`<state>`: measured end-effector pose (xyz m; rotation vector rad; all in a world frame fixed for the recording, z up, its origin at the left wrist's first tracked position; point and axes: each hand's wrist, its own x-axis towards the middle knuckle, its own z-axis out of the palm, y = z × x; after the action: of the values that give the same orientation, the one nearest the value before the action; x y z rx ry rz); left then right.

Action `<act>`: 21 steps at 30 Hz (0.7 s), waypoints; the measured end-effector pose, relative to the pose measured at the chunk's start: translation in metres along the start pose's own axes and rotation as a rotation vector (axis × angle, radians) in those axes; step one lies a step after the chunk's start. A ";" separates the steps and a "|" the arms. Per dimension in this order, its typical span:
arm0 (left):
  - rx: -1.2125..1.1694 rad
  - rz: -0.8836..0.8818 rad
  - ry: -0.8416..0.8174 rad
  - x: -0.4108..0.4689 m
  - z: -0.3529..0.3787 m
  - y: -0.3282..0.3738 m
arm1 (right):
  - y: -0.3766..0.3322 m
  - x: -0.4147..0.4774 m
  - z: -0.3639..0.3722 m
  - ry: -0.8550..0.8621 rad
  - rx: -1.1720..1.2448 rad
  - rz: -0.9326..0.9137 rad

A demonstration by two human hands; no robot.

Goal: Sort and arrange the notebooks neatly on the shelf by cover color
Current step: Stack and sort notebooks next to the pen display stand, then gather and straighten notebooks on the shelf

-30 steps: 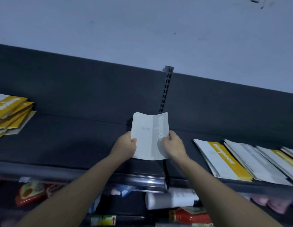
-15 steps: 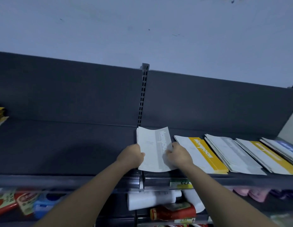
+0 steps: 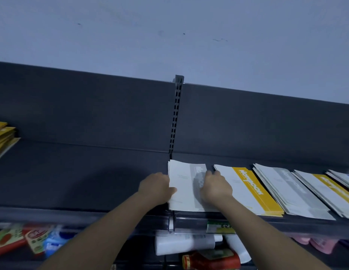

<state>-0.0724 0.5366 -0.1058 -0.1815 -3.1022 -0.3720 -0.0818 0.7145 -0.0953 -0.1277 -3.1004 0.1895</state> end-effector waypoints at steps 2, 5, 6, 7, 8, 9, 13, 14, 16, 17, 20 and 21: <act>0.022 -0.011 0.046 -0.005 -0.010 -0.013 | -0.011 0.005 0.000 0.043 0.029 -0.074; 0.114 -0.049 0.103 -0.014 -0.026 -0.047 | -0.040 0.007 0.000 0.066 0.078 -0.205; 0.148 -0.070 0.118 -0.019 -0.031 -0.061 | -0.053 0.006 0.000 0.066 0.089 -0.244; 0.182 -0.093 0.129 -0.023 -0.037 -0.075 | -0.068 0.005 0.000 0.067 0.095 -0.280; 0.213 -0.119 0.139 -0.029 -0.043 -0.090 | -0.084 0.004 0.000 0.069 0.095 -0.320; 0.246 -0.148 0.147 -0.035 -0.049 -0.104 | -0.100 0.003 0.000 0.068 0.090 -0.362; 0.348 -0.255 0.170 -0.062 -0.074 -0.163 | -0.173 -0.006 0.002 0.013 0.052 -0.550; 0.359 -0.277 0.166 -0.069 -0.081 -0.179 | -0.191 -0.008 0.003 0.001 0.037 -0.592; 0.364 -0.320 0.162 -0.084 -0.095 -0.211 | -0.229 -0.016 0.006 -0.009 0.017 -0.652; 0.370 -0.338 0.163 -0.091 -0.102 -0.227 | -0.248 -0.020 0.007 -0.009 0.013 -0.677; 0.401 -0.386 0.173 -0.115 -0.121 -0.276 | -0.306 -0.033 0.012 -0.016 0.023 -0.737; 0.409 -0.403 0.175 -0.123 -0.127 -0.292 | -0.325 -0.037 0.013 -0.023 0.029 -0.752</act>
<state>0.0152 0.2111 -0.0543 0.4576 -2.9379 0.2394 -0.0713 0.3883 -0.0697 1.0160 -2.9082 0.2016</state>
